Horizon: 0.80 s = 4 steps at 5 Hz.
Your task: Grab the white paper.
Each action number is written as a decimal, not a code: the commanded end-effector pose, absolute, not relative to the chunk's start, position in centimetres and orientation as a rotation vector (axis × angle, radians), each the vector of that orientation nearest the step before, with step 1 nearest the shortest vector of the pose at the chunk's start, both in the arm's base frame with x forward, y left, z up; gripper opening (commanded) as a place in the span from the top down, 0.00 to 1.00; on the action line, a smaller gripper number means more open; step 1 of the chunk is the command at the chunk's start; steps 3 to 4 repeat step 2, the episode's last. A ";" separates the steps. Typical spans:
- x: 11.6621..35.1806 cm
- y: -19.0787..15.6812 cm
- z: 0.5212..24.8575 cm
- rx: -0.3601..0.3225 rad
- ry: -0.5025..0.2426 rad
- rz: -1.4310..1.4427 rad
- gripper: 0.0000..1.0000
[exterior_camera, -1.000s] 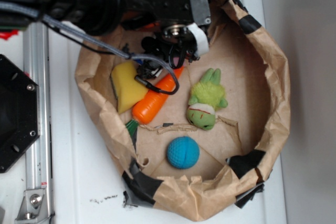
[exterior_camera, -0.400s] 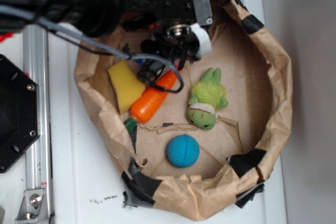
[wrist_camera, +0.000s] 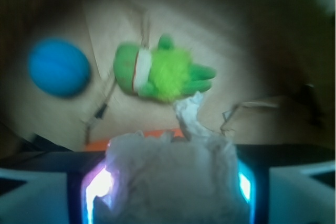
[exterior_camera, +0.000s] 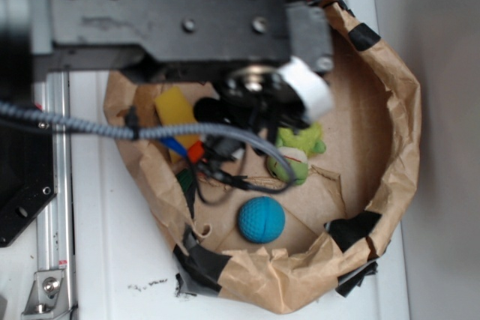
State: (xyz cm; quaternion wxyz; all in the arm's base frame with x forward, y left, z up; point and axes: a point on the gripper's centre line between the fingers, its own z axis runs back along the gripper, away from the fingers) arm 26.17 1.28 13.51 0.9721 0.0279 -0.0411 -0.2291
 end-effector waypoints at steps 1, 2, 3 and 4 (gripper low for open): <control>28.7 1.4 15.1 0.027 -0.128 -0.342 1.00; 28.5 1.1 14.9 0.024 -0.103 -0.324 1.00; 28.5 1.1 14.9 0.024 -0.103 -0.324 1.00; 28.5 1.1 14.9 0.024 -0.103 -0.324 1.00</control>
